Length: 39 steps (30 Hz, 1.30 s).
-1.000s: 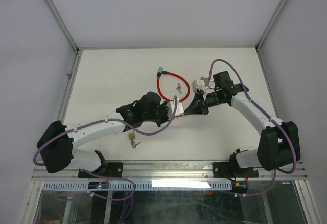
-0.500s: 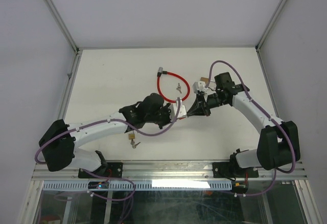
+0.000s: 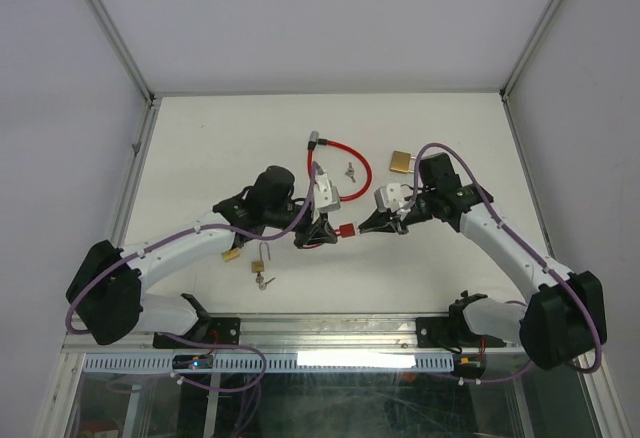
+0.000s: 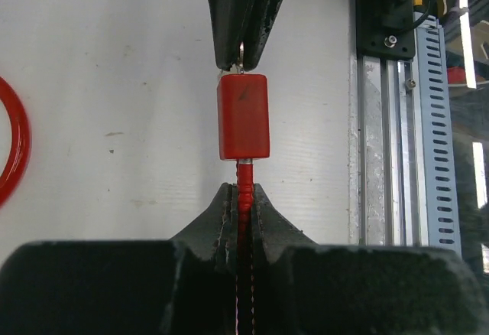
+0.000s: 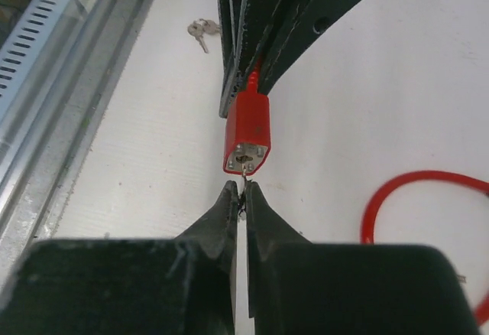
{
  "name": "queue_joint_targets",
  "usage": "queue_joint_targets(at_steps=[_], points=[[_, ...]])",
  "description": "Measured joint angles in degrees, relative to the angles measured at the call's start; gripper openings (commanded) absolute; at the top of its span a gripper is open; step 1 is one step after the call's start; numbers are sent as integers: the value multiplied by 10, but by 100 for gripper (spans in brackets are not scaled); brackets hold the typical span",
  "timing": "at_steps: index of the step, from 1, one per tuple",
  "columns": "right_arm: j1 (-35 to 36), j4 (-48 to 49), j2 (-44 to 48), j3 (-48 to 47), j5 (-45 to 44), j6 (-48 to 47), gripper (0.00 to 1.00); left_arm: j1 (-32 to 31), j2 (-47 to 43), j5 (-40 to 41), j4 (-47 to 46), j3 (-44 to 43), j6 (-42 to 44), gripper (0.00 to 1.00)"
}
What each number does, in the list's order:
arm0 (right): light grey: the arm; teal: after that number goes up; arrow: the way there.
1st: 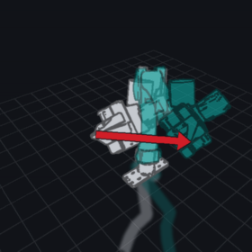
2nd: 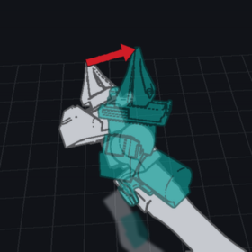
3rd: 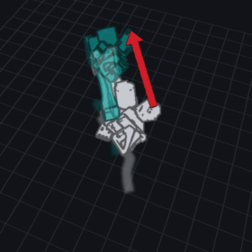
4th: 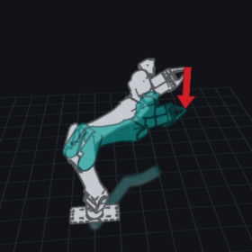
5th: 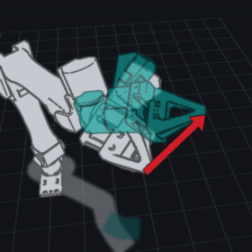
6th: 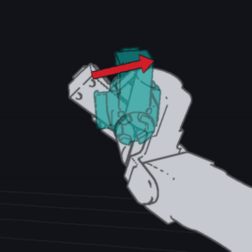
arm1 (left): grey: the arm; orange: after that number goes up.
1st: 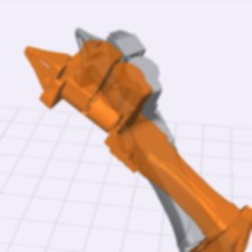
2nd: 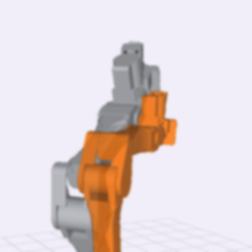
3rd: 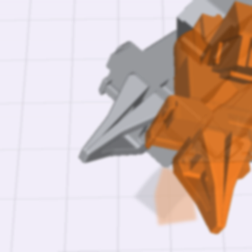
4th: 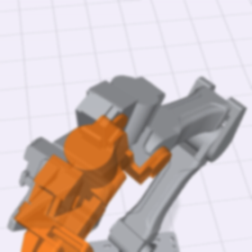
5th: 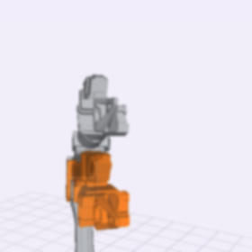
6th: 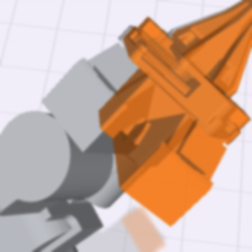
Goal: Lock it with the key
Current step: Lock the lock.
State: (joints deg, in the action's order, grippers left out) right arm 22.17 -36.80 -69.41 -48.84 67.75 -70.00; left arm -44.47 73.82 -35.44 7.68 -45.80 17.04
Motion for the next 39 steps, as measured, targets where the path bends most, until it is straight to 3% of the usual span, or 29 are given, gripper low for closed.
queue_joint_targets(at_steps=[3, 5, 9, 13, 16, 21, 23, 25, 28, 31, 33, 36, 39], points=[[-2, 8, 12, -3, -31, 31, 0, 2, 33, -18, 35, -39, -15, 0], [-19, -3, -20, -27, -30, 56, 0, -24, 35, 49, 33, -44, 5, 0], [-59, -98, -121, -92, 10, 65, 0, -126, 12, 286, -8, -16, 83, 0], [-63, -218, -204, -138, 59, -10, 0, -152, -1, 372, -25, 5, 122, 0], [-64, -246, -205, -139, 64, -59, 0, -120, -1, 301, -21, 4, 101, 0], [-32, -67, -30, -33, -7, -6, 0, -9, 23, 31, -4, -18, -9, 0], [-29, -42, 17, -18, -40, 11, 0, 1, 42, -25, -1, -33, -38, 0], [-35, -31, 24, -21, -55, 26, 0, 3, 57, -31, 0, -47, -51, 0], [-59, -35, -11, -26, -63, 37, 0, -37, 52, 90, 9, -44, -23, 0], [-80, -67, -50, -36, -59, 35, 0, -124, 28, 253, -9, -7, 38, 0], [-82, -86, -72, -42, -58, 30, 0, -167, 11, 320, -19, 19, 74, 0], [-82, -89, -75, -42, -66, 35, 0, -171, -5, 388, -32, 42, 96, 0], [-86, -80, -67, -42, -73, 49, 0, -125, -21, 372, -40, 50, 75, 0]])
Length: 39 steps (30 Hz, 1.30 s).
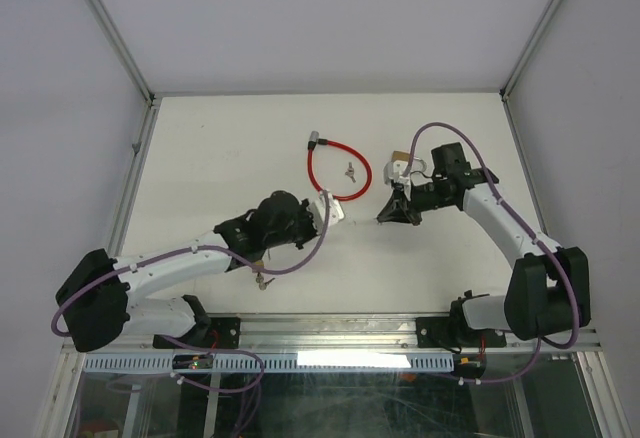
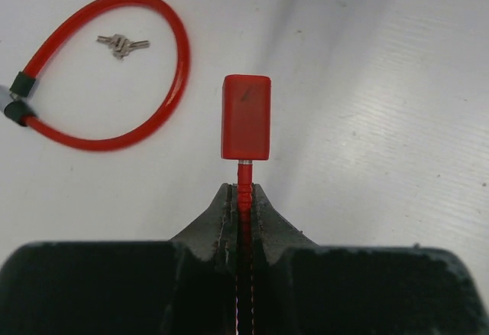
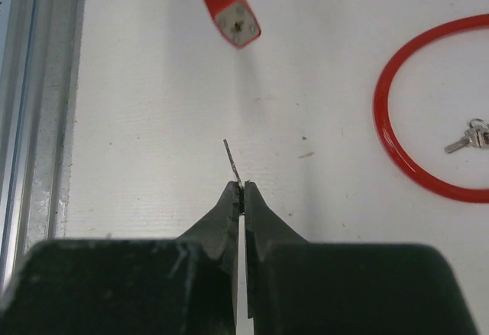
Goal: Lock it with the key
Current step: Lock the lock, then place the lock at the center of the board.
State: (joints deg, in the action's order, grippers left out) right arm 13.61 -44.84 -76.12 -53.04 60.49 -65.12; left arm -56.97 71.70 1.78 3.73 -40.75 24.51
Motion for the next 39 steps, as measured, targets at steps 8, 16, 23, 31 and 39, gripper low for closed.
queue_joint_targets(at_steps=[8, 16, 23, 31, 39], points=[[-48, 25, -32, 0, -9, 56, 0, 125, -38, -129, -108, 54, -180, 0], [-70, 86, -70, 0, -30, 151, 0, 187, 36, -202, -209, 68, -349, 0], [-77, 118, -112, 7, -26, 212, 0, 258, 90, -247, -265, 70, -450, 0], [-18, 148, -172, -9, -56, 306, 0, 395, 145, -310, -413, 120, -588, 0], [118, 193, -250, -135, -111, 407, 1, 497, 228, -329, -470, 122, -692, 0]])
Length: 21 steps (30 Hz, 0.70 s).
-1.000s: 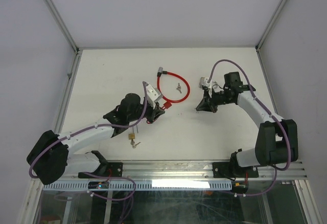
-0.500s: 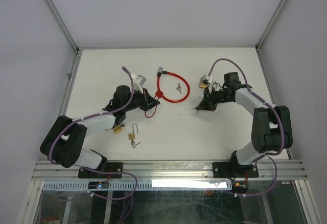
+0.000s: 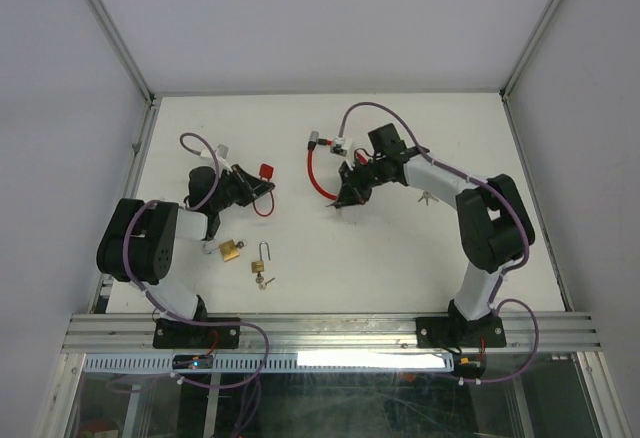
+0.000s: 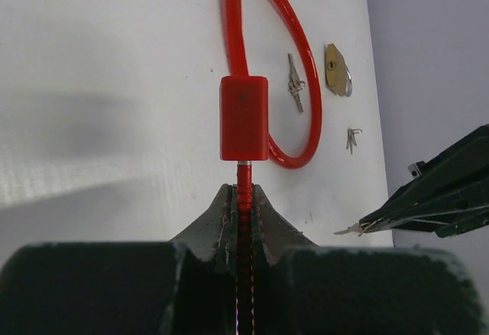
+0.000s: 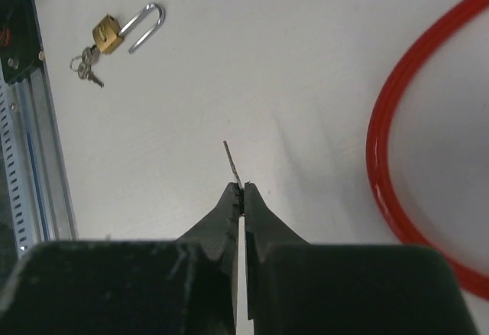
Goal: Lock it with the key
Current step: Place the lock at the center of the board.
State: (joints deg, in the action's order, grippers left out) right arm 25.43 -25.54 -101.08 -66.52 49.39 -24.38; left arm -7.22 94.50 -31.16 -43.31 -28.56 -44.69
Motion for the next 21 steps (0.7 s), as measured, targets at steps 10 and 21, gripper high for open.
queue_joint_targets(at_steps=[10, 21], points=[[107, 75, -167, -204, -88, 134, 4, 13, 20, 91, 131, -82, 10, 8], [160, 50, -377, -476, -146, 267, 32, 20, 40, 143, 198, -128, 38, 36]])
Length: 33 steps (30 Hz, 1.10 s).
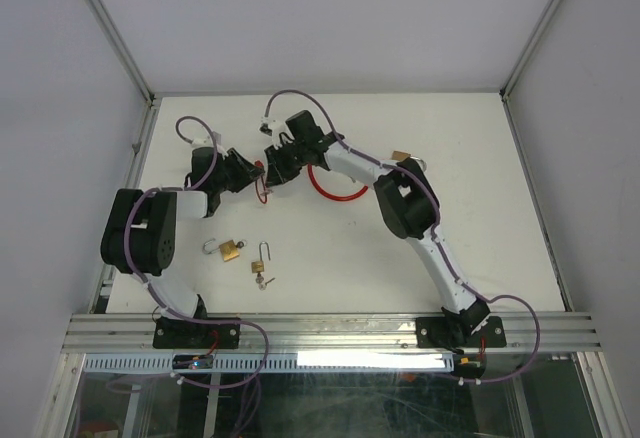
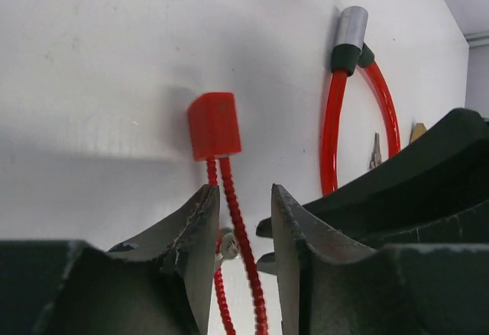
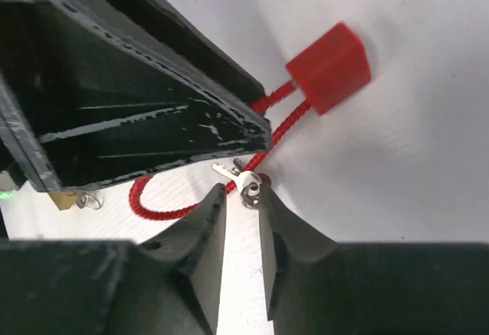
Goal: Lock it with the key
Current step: Place the lock at the center of the board.
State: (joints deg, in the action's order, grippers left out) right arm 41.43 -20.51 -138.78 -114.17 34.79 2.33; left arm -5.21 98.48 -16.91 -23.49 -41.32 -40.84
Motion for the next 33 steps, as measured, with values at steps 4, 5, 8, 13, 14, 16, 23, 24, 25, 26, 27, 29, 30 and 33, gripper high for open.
queue_joint_targets(at_steps=[4, 5, 8, 13, 14, 16, 23, 24, 25, 26, 27, 29, 30, 33], points=[[-3, -21, -15, -32, -8, 3, 43, 10, -7, 21, -7, 5, 11, 48], [-4, -25, -14, -34, -10, -2, 43, 12, -15, 28, -7, 10, 15, 49], [-6, -40, -7, -32, -16, -23, 44, 12, -69, 64, -4, 38, 37, 51], [-6, -80, 64, 33, -13, -90, 44, 12, -191, 106, 0, 71, 75, 61], [-6, -94, 91, 52, -11, -110, 43, 12, -220, 110, -1, 79, 82, 66], [-9, -116, 165, 104, -4, -159, 44, 12, -275, 116, -6, 98, 89, 81], [-40, -150, 470, 295, 14, -298, 71, 12, -395, 118, -87, 216, 40, 99], [-50, -152, 508, 320, 14, -312, 78, 12, -400, 116, -94, 228, 33, 99], [-60, -152, 544, 345, 15, -324, 85, 12, -401, 107, -95, 235, 25, 99], [-73, -151, 570, 368, 18, -333, 97, 12, -400, 100, -93, 237, 17, 99], [-85, -151, 593, 389, 23, -338, 99, 12, -400, 88, -93, 237, 11, 99], [-119, -148, 622, 434, 47, -338, 99, 12, -400, 64, -81, 228, 5, 99], [-137, -147, 628, 451, 61, -336, 100, 12, -400, 51, -69, 219, 1, 99], [-190, -145, 630, 490, 101, -329, 99, 0, -403, 34, -38, 192, 0, 97]])
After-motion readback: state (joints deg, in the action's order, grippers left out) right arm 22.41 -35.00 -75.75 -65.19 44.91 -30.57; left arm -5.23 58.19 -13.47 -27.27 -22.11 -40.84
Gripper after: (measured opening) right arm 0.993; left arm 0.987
